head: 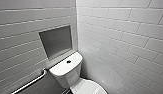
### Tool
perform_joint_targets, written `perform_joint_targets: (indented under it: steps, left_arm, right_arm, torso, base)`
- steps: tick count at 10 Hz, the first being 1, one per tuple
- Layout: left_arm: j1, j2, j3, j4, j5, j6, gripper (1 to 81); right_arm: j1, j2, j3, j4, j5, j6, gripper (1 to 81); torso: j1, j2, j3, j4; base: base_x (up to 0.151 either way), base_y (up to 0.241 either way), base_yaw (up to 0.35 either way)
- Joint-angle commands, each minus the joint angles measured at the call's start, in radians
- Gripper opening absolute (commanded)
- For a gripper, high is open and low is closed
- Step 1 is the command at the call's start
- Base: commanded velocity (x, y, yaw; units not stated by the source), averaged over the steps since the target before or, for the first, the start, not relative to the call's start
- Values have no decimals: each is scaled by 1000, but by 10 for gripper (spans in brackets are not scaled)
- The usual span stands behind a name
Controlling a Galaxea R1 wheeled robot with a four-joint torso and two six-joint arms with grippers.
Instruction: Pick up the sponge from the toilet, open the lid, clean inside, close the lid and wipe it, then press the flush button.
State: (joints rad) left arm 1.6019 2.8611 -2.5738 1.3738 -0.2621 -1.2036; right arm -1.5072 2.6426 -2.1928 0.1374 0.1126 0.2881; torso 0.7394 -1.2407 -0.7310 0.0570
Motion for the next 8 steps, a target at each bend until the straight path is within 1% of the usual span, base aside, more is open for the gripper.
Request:
perform_joint_targets:
  steps: [1,2,3,5,6,7,8]
  left_arm:
    - [8,-3,-6,5,24,4,811]
    - [8,5,-6,8,24,4,811]
    - [8,11,-6,11,36,4,811]
    - [7,21,-22,11,41,4,811]
    - [7,34,-48,13,41,4,811]
    - [8,48,-74,13,41,4,811]
    - [8,60,-101,14,41,4,811]
  right_arm:
    - [-20,92,-103,-36,-47,-17,10]
    - [-28,122,-146,-53,-45,-17,10]
    - [-35,145,-177,-58,-45,-17,10]
    - [-49,202,-262,-102,-45,-27,10]
    - [-49,237,-318,-107,-45,-27,10]
    - [-51,260,-353,-107,-45,-27,10]
    - [-52,277,-373,-108,-45,-27,10]
  torso:
    - [-63,97,52,0]
    - [-86,132,70,0]
    - [-111,170,29,0]
    - [-154,236,42,0]
    - [-177,270,42,0]
    - [-201,308,63,0]
    - [-225,345,126,0]
  base:
    - [0,0,0]
    - [0,0,0]
    - [0,0,0]
    - [0,0,0]
    - [0,0,0]
    - [0,0,0]
    - [0,0,0]
